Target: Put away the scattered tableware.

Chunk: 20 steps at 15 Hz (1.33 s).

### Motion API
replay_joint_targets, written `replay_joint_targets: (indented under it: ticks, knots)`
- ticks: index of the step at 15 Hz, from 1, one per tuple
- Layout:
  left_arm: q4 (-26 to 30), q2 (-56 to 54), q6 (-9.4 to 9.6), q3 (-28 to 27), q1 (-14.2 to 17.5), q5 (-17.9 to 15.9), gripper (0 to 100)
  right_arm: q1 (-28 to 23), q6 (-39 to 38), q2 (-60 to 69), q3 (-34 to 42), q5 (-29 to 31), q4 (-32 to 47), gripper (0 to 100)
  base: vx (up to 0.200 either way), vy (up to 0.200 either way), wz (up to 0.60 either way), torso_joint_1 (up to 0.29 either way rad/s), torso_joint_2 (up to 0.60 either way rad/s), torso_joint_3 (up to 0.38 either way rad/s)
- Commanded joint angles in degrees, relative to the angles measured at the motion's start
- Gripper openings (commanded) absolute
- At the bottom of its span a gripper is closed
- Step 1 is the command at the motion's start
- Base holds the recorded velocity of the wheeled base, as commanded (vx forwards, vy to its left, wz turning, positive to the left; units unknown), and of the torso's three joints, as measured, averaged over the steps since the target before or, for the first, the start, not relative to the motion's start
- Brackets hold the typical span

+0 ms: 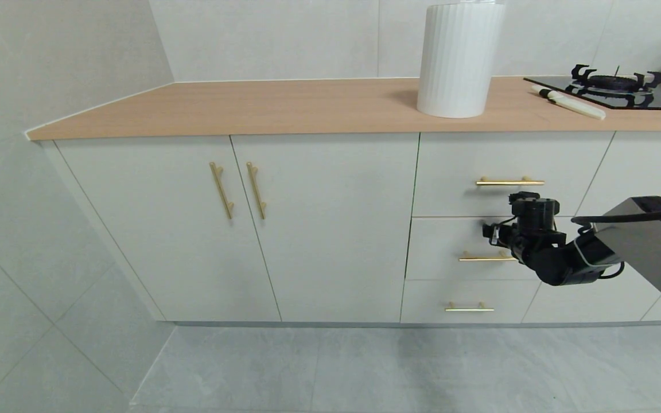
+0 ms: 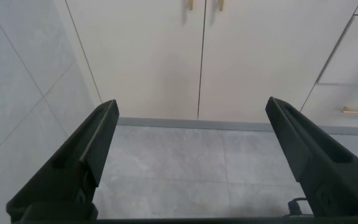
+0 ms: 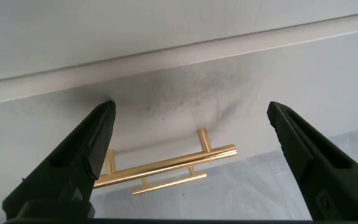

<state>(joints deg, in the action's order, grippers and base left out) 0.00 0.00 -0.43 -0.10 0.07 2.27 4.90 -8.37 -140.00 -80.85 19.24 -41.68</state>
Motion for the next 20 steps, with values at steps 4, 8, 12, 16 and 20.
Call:
replay_joint_targets:
  ticks: [4,8,12,16,20]
  knots:
    - [-0.1,0.1,-0.01,0.0,0.0,0.0,100,0.0,-1.4,-2.4,-4.2,2.7,-0.1,100,0.0,0.0,0.0,0.0,0.0,0.0]
    - [-0.1,0.1,-0.01,0.0,0.0,0.0,100,0.0,-2.3,0.1,-2.6,2.9,0.0,100,0.0,0.0,0.0,0.0,0.0,0.0]
    - [-0.1,0.1,-0.01,0.0,0.0,0.0,100,0.4,-2.4,15.6,11.2,1.5,-0.1,100,0.0,0.0,0.0,0.0,0.0,0.0]
    - [0.0,0.1,-0.01,0.0,0.0,0.0,100,0.7,-2.3,37.9,29.2,1.7,-3.3,100,0.0,0.0,0.0,0.0,0.0,0.0]
    - [0.0,0.1,-0.01,0.0,0.0,0.0,100,0.8,5.5,65.7,50.3,1.2,-7.1,100,0.0,0.0,0.0,0.0,0.0,0.0]
